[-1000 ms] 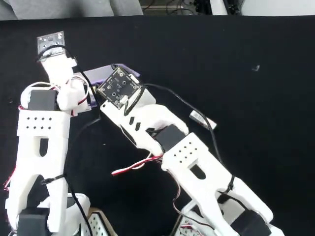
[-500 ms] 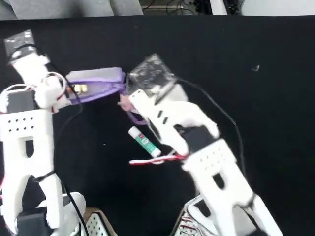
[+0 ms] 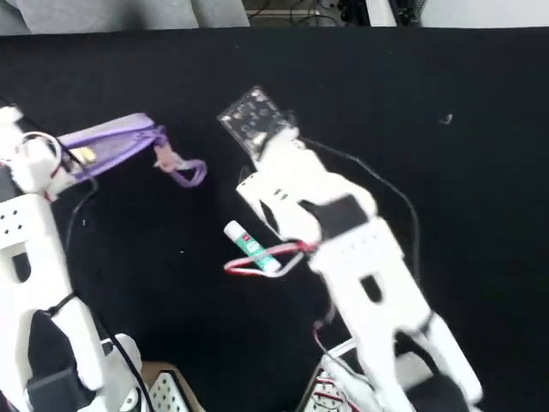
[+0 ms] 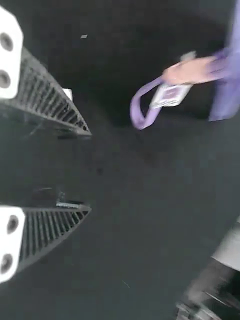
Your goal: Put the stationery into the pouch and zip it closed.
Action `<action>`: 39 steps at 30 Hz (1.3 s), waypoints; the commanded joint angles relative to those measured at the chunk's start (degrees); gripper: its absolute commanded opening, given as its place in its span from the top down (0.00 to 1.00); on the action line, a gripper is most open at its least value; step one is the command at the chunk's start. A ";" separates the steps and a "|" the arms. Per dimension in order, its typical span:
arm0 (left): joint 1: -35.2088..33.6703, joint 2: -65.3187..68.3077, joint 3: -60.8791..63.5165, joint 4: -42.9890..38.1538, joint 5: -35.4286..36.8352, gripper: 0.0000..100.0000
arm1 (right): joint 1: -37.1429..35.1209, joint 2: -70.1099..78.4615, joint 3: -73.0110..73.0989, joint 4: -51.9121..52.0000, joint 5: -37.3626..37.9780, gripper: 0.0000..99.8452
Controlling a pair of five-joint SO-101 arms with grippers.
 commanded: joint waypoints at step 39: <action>-7.34 -0.26 -0.75 -3.96 0.44 0.97 | -11.60 30.64 -10.77 7.30 7.30 0.80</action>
